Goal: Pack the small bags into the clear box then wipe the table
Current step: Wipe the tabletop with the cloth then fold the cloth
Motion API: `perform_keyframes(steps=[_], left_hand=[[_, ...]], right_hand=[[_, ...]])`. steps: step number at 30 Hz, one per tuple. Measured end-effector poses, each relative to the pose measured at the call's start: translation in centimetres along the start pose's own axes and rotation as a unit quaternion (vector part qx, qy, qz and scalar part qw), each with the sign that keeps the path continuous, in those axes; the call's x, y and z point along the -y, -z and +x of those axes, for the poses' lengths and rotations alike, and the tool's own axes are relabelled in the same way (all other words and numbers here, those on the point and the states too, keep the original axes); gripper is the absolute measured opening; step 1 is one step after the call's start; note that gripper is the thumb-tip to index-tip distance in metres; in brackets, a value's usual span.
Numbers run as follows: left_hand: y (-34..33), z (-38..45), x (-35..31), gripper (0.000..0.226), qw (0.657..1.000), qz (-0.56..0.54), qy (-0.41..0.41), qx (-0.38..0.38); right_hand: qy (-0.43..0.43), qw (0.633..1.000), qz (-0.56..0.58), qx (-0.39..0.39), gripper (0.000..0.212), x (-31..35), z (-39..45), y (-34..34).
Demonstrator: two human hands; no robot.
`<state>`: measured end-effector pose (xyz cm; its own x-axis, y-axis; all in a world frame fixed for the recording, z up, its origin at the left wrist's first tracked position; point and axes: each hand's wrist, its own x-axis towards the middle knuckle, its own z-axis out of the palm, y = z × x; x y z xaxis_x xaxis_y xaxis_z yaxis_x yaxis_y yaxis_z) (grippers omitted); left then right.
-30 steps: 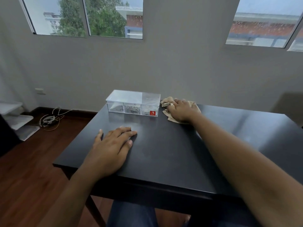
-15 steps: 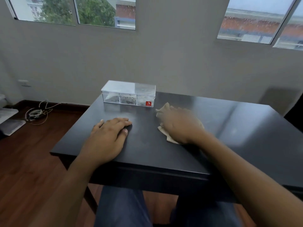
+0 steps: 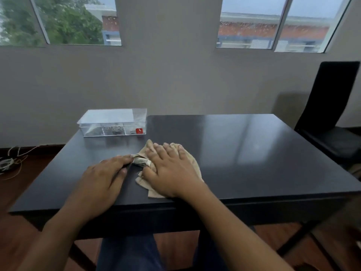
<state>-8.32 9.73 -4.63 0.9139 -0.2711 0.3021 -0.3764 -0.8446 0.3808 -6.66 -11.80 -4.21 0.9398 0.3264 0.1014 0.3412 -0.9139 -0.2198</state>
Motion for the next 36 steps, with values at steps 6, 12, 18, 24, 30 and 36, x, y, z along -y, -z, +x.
perform_keyframes(steps=[6,12,18,24,30,36], left_hand=[[-2.4,1.3,-3.4,0.042,0.998,-0.029,-0.045,0.013],[-4.7,3.8,-7.3,0.047,0.993,-0.005,-0.113,0.036],[-5.4,5.7,-7.5,0.043,0.997,0.004,-0.076,-0.012],[-6.1,5.6,-7.3,0.046,0.998,-0.005,-0.06,-0.008],[-5.8,5.4,-7.7,0.042,0.998,0.027,-0.043,-0.037],[-5.6,5.2,-7.7,0.038,0.998,0.028,-0.028,-0.049]], right_hand=[[-0.037,0.999,0.006,-0.017,0.074,-3.3,-4.4,1.0],[-0.169,0.984,-0.022,-0.041,0.069,-12.6,-9.7,3.6],[-0.334,0.941,-0.032,-0.038,0.066,-23.9,-13.2,6.8],[-0.419,0.908,-0.006,-0.025,0.074,-27.5,-7.5,8.5],[-0.372,0.928,-0.012,0.014,0.076,-23.1,1.2,6.9],[-0.172,0.985,-0.003,0.008,0.068,-13.9,1.4,3.8]])
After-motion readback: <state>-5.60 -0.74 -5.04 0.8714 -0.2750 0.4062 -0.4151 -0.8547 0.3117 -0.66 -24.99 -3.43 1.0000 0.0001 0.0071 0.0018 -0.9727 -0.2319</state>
